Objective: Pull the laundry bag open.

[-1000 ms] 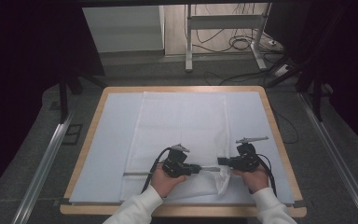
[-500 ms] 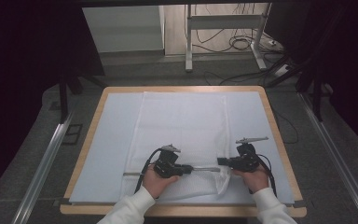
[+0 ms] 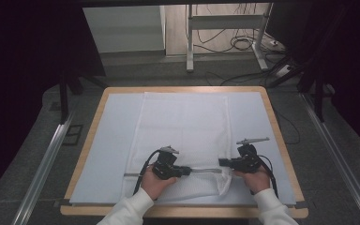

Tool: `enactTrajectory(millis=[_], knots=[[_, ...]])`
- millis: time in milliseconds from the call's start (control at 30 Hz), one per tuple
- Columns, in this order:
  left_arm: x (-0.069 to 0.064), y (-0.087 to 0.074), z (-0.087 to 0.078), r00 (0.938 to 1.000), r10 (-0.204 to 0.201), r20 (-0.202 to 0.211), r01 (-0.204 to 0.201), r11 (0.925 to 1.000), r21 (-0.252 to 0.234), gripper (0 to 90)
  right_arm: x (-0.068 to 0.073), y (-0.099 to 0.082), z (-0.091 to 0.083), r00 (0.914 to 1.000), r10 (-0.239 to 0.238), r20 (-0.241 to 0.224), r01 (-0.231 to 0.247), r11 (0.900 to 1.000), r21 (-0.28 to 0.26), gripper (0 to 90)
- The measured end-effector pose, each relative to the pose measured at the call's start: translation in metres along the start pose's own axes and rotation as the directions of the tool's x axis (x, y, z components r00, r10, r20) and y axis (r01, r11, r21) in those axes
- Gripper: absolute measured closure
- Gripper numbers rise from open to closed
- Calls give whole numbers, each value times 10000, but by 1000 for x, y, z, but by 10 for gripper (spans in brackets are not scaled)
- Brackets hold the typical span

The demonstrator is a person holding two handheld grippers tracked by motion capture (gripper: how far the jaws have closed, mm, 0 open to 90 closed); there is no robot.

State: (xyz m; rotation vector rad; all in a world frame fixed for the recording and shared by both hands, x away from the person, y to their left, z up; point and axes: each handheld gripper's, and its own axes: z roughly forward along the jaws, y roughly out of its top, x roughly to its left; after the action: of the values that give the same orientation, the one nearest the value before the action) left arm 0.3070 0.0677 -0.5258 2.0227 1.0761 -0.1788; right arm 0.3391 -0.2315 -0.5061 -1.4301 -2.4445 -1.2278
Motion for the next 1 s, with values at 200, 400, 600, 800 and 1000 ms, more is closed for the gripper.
enactTrajectory(millis=[200, 400, 600, 800, 1000], knots=[[2, -4, -4, 10000, -79, -13, 78, 9999, -71, 866, 0, 0, 0, 10000, -3, -18, 3, 10000, 12, 884], [7, -7, -10, 9998, -182, 14, 183, 9998, -69, 866, -1, 0, 0, 10000, -18, 11, 18, 10000, 4, 884], [12, -10, -16, 9997, -222, -81, 221, 9997, -95, 866, -1, -1, 1, 10000, 17, 24, -17, 10000, 20, 884], [16, -14, -21, 9995, -313, -57, 312, 9995, -99, 866, -1, -1, 1, 10000, -7, 42, 7, 10000, 17, 883], [18, -19, -23, 9995, -295, -103, 295, 9996, -19, 866, -1, -1, 1, 9999, -58, 113, 57, 10000, 79, 884]])
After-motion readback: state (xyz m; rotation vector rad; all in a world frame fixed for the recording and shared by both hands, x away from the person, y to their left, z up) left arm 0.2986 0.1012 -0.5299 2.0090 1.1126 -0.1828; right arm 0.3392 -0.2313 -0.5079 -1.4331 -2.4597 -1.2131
